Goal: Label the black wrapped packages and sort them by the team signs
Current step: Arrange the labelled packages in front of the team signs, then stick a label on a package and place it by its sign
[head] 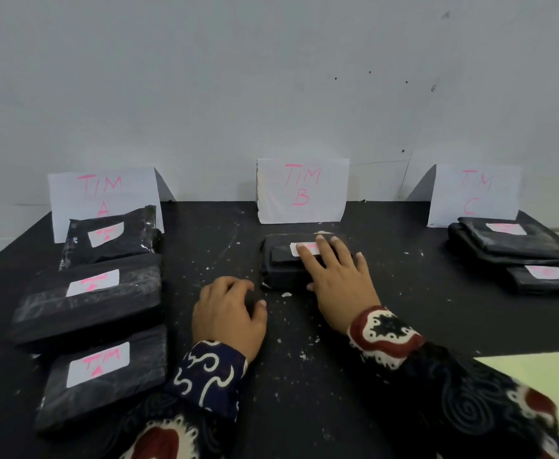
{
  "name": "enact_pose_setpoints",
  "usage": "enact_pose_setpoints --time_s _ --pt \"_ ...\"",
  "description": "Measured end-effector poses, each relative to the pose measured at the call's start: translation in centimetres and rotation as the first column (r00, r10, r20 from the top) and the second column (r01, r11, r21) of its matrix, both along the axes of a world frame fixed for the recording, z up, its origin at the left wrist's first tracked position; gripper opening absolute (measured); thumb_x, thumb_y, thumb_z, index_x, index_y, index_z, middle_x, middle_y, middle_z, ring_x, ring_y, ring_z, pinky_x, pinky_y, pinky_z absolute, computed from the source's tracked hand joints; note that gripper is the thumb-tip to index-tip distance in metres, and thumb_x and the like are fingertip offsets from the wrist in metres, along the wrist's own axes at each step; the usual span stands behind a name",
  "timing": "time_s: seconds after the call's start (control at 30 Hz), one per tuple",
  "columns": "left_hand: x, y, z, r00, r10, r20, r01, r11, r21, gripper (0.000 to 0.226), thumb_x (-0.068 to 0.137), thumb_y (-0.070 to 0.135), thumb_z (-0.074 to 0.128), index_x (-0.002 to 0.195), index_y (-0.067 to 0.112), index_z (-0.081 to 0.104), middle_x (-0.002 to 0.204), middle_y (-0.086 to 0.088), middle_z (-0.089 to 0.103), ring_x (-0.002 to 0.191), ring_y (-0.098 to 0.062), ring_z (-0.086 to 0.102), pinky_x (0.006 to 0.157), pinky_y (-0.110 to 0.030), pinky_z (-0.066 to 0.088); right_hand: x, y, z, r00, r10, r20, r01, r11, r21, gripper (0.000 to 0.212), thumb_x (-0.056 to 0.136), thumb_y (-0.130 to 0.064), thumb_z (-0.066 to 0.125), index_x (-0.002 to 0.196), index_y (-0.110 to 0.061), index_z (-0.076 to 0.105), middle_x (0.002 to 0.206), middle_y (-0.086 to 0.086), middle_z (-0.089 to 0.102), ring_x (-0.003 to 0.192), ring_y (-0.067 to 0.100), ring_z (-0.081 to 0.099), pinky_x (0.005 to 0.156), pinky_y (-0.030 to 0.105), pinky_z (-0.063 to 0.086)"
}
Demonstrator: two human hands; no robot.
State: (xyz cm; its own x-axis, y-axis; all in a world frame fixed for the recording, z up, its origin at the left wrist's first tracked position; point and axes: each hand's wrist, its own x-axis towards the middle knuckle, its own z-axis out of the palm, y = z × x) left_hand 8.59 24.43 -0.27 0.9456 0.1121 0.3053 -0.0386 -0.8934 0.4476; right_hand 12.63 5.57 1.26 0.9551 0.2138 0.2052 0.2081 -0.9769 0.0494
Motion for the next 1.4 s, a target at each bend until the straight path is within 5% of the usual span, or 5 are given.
enact_pose_setpoints --time_s 0.53,0.77,1.13,1.27,1.4 --pt "0.2 -0.1 -0.1 0.997 -0.030 -0.070 0.035 0.997 0.065 0.041 0.087 0.050 0.053 0.124 0.033 0.056 0.128 0.010 0.047 0.124 -0.017 0.039 0.104 -0.034 0.031 4.7 0.6 0.8 0.999 -0.007 -0.042 0.013 0.990 0.137 0.082 0.097 -0.027 0.053 0.153 -0.034 -0.007 0.163 0.008 -0.005 0.149 0.031 -0.010 0.118 0.057 0.009" --pt "-2.4 1.2 0.8 0.960 -0.112 0.258 0.165 0.967 -0.195 0.023 0.082 0.029 0.064 0.104 0.020 0.068 0.105 0.009 0.058 0.091 -0.007 0.058 0.082 -0.023 0.050 -1.6 3.0 -0.3 0.957 0.094 0.274 -0.228 0.829 0.511 0.035 0.091 -0.028 0.062 0.125 -0.017 0.062 0.115 0.002 0.063 0.108 0.023 0.056 0.093 0.039 0.048" --pt "-9.4 10.3 2.1 0.892 0.172 0.418 -0.116 0.981 -0.155 0.013 0.083 0.024 0.062 0.092 0.020 0.071 0.091 0.007 0.068 0.084 -0.012 0.063 0.079 -0.024 0.048 -6.4 8.2 -1.4 0.951 0.305 0.040 -0.266 0.747 0.610 0.017 0.091 -0.035 0.062 0.103 -0.028 0.071 0.096 -0.011 0.066 0.091 0.007 0.059 0.085 0.025 0.048" --pt "-11.1 13.8 1.7 0.857 0.486 0.171 -0.464 0.872 -0.155 0.027 0.083 0.020 0.066 0.110 0.016 0.067 0.113 -0.007 0.063 0.102 -0.028 0.054 0.085 -0.035 0.042 -7.1 10.1 -1.4 0.927 0.375 -0.007 -0.307 0.770 0.560 0.023 0.092 -0.043 0.057 0.107 -0.032 0.069 0.103 -0.013 0.064 0.099 0.009 0.053 0.092 0.029 0.045" --pt "-11.7 14.1 1.4 0.747 0.626 -0.224 -0.622 0.777 0.097 0.060 0.087 0.062 0.044 0.128 0.020 0.056 0.136 -0.009 0.046 0.120 -0.033 0.040 0.096 -0.044 0.039 -7.6 10.8 -1.4 0.921 0.387 -0.054 -0.299 0.787 0.539 0.032 0.092 -0.052 0.052 0.111 -0.031 0.070 0.111 -0.014 0.062 0.109 0.012 0.048 0.099 0.034 0.042"
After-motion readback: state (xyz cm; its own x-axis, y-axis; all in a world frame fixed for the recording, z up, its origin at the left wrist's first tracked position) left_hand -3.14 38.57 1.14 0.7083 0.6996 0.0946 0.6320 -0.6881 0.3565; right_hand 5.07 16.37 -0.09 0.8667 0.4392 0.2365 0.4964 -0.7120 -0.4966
